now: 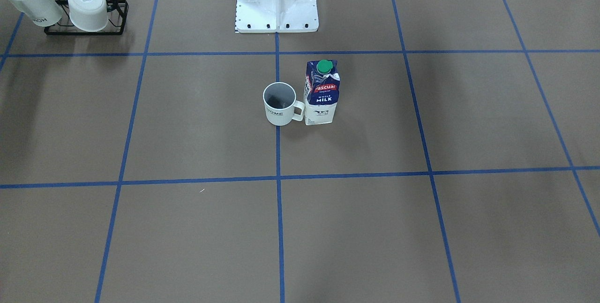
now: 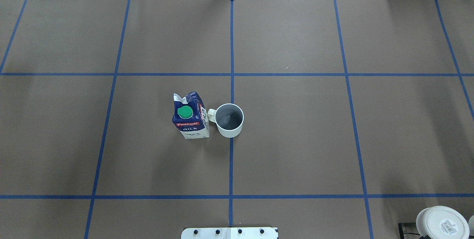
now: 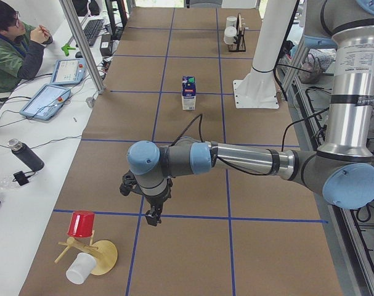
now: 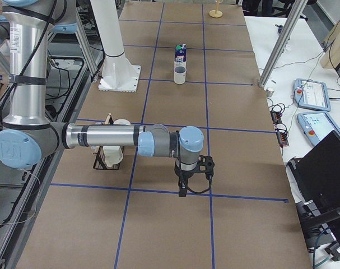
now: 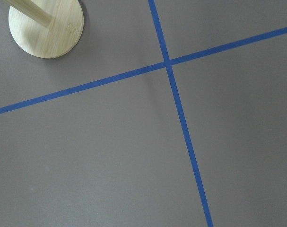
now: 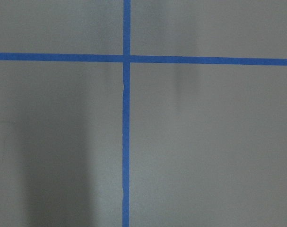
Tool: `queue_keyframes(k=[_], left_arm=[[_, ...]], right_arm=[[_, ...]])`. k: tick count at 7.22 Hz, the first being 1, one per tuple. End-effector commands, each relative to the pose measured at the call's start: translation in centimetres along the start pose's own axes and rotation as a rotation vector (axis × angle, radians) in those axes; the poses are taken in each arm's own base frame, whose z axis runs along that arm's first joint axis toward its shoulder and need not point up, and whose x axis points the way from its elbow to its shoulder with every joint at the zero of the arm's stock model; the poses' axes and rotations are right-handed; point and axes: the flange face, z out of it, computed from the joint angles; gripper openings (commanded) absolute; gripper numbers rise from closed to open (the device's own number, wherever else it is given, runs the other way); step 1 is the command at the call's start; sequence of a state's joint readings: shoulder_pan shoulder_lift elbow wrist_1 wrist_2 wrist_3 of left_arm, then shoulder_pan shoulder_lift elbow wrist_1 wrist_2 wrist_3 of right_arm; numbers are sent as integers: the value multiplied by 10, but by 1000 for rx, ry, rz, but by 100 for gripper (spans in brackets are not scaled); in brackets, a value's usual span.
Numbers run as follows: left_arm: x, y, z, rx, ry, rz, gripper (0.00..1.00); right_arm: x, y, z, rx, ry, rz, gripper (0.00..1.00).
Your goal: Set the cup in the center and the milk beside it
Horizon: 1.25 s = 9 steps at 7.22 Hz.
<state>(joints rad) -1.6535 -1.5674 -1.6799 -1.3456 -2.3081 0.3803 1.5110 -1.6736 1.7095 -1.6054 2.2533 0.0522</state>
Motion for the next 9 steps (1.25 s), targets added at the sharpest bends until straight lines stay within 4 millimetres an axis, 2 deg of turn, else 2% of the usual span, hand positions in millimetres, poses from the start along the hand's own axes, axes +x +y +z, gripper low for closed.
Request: queue_keyframes(k=[1, 2, 9], left_arm=[[2, 4, -1, 63, -21, -51, 98], [10, 1, -10, 83, -27, -33, 98], [10, 2, -10, 84, -29, -33, 98]], right_arm=[[0, 0, 0, -1, 1, 1, 100], [0, 0, 0, 0, 1, 0, 100], [2, 4, 3, -7, -6, 9, 100]])
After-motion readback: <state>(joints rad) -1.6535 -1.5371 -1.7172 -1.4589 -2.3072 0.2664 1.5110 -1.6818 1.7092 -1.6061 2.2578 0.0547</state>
